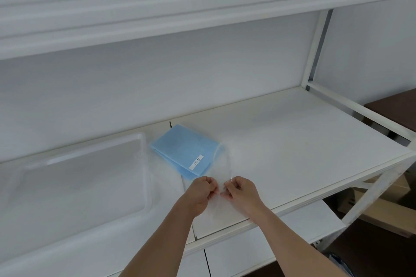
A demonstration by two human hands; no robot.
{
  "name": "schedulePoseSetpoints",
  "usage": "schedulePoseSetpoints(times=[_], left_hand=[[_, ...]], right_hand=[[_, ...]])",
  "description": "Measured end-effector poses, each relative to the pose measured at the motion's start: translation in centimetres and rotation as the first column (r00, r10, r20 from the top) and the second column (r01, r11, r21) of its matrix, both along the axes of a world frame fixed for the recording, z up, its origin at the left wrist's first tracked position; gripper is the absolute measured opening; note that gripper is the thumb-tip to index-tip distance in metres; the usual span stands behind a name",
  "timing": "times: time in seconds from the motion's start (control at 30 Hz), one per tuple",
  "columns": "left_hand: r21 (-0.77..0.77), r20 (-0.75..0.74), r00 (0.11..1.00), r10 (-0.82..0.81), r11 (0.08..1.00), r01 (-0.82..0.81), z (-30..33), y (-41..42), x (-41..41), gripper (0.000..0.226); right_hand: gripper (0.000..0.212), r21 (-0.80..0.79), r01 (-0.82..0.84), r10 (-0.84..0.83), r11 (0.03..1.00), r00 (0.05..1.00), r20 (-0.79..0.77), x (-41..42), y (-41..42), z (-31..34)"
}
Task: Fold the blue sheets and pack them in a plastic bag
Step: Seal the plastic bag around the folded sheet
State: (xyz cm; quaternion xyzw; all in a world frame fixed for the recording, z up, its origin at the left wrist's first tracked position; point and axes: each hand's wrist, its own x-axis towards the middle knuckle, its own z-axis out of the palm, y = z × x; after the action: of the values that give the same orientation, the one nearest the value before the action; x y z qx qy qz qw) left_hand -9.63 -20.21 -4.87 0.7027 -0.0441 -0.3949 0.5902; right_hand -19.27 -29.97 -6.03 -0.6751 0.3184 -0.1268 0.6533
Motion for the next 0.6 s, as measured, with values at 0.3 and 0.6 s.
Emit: schedulePoseSetpoints(times=[0.3,0.6], left_hand=[[-0.003,0.001,0.998,0.055,0.998,-0.055,0.5,-0.9,-0.4,0.019],[0.166,0.254,0.942,-0.218,0.970,0.179,0.0,0.9,-0.6,0.013]], right_hand=[[0.021,0.035,-0.064,0.064,0.997,0.998,0.027,-0.7,-0.2,-0.3],[0.009,0.073,-0.028,0.027,0.997,0.999,0.018,-0.3,-0.6,-1.3]])
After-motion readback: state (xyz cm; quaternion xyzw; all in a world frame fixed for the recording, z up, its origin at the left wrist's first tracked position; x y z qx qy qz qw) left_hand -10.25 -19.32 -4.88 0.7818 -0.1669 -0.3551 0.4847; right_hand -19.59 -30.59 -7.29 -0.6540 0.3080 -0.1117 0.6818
